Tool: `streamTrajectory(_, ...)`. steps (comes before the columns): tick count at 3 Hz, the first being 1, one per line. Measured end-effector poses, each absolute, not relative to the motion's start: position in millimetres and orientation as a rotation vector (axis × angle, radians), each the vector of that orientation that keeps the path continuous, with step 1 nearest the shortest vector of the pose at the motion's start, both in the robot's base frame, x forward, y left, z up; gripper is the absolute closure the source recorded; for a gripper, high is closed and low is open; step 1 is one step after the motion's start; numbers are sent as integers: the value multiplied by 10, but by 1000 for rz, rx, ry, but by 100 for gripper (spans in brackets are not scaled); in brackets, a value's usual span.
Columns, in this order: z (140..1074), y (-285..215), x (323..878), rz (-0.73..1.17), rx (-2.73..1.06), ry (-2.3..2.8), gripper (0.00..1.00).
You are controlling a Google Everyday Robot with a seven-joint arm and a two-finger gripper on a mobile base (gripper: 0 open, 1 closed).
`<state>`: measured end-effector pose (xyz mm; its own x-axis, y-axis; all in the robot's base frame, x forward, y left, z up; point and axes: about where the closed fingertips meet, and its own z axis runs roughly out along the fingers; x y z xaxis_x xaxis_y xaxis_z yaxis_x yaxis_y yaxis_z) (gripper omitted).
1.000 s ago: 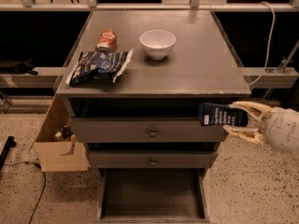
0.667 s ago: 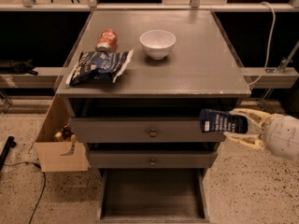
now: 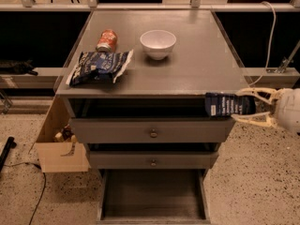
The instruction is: Pick rxbar blueberry from bottom drawer and place on counter
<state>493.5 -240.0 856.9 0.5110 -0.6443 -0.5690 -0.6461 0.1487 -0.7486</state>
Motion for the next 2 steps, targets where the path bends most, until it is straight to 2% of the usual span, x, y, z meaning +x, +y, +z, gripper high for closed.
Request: streamTrajectory(2, 8557, -2346, 4985, 34, -1542, 1158, 100)
